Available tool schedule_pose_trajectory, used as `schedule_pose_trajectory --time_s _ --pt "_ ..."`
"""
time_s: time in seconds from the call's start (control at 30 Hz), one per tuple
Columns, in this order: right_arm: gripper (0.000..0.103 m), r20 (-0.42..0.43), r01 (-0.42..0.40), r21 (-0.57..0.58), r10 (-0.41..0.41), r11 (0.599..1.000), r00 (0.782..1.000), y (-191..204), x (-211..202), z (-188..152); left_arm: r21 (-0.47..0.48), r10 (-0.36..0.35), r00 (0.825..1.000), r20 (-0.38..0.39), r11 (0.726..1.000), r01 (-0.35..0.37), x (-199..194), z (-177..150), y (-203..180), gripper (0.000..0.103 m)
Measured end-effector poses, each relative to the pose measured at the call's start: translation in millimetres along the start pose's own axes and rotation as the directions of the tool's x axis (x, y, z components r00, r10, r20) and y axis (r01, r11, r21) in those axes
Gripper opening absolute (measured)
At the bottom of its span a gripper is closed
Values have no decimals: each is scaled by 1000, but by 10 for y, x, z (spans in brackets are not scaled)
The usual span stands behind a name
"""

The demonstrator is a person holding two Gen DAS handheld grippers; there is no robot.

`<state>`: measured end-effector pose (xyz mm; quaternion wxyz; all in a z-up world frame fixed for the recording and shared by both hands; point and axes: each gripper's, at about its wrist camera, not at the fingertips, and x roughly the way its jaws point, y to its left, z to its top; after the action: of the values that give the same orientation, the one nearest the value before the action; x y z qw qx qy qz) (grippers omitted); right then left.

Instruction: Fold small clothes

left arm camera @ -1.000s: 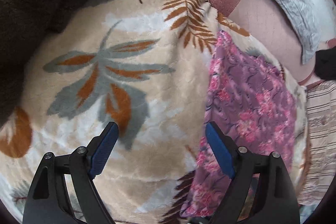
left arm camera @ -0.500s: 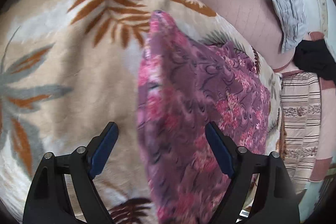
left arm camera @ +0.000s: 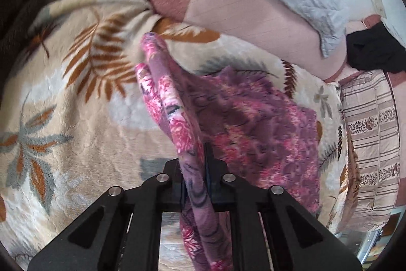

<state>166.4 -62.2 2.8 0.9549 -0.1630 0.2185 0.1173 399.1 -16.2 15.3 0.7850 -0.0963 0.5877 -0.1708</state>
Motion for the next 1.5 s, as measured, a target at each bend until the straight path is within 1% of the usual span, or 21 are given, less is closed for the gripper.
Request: schedule_pose_trajectory --time_s 0.27,0.37,0.47,0.6,0.77,0.83,0.93,0.97,1.0,1.07,1.1,1.2,1.23,1.27,1.3,1.33,1.37,1.4,1.43,1.47,1.5 --pt "5 -2 24 178 -24 984 1000 -622 -258 -146 73 21 999 43 997 -24 -67 26 -668 8" --pt "5 -6 28 245 -27 969 1000 -856 -358 -252 105 27 998 48 994 -32 -34 22 -957 8" --pt "5 -8 30 330 -29 944 1000 -1109 -480 -388 134 31 998 47 990 -38 49 21 -1272 8" --pt "5 -14 32 468 -29 883 999 -1470 -635 -621 181 31 999 32 983 -36 235 -15 -1722 8" --pt "5 -22 45 583 -39 811 999 -1845 -767 -915 235 37 999 -3 971 -36 526 -86 -2243 8" --pt "5 -25 49 618 -43 784 999 -1966 -808 -1018 246 42 999 -20 969 -36 641 -101 -2389 8" --pt "5 -31 52 683 -42 729 999 -2158 -857 -1205 269 52 998 -42 962 -39 839 -141 -2618 9" --pt "5 -35 52 705 -39 708 999 -2220 -862 -1272 276 56 997 -46 960 -41 903 -158 -2680 11" --pt "5 -42 51 736 -30 675 999 -2305 -857 -1371 286 60 997 -53 957 -43 976 -179 -2740 12" --pt "5 -60 52 777 -9 628 998 -2399 -813 -1508 290 80 995 -66 955 -57 1079 -208 -2798 18" --pt "5 -74 59 800 2 597 997 -2450 -778 -1606 288 80 994 -72 956 -56 1102 -216 -2808 19" --pt "5 -126 87 840 37 535 991 -2516 -643 -1853 256 22 997 -71 967 -3 1030 -186 -2745 22" --pt "5 -144 93 854 62 511 988 -2528 -582 -1938 238 7 998 -62 971 8 967 -151 -2686 23" --pt "6 -154 91 871 93 482 984 -2543 -537 -2017 222 -3 999 -53 975 14 906 -114 -2619 29" --pt "6 -160 94 883 107 461 981 -2554 -528 -2065 203 -11 999 -41 979 19 836 -68 -2525 33" --pt "7 -156 87 892 121 444 980 -2573 -544 -2095 184 -8 1000 -24 983 13 768 -26 -2413 40" --pt "8 -159 90 892 121 443 980 -2601 -585 -2090 162 -2 1000 3 987 1 682 10 -2256 44" --pt "12 -170 107 887 102 449 980 -2641 -660 -2056 148 0 1000 22 989 -3 630 33 -2129 45" --pt "16 -173 128 881 58 455 983 -2705 -769 -2005 127 9 999 39 992 -14 582 54 -1950 45" --pt "21 -146 117 883 29 454 989 -2777 -851 -1956 107 14 999 45 994 -19 570 61 -1810 45" --pt "23 -113 103 884 -6 456 994 -2887 -918 -1883 84 14 999 45 996 -18 565 59 -1649 45"
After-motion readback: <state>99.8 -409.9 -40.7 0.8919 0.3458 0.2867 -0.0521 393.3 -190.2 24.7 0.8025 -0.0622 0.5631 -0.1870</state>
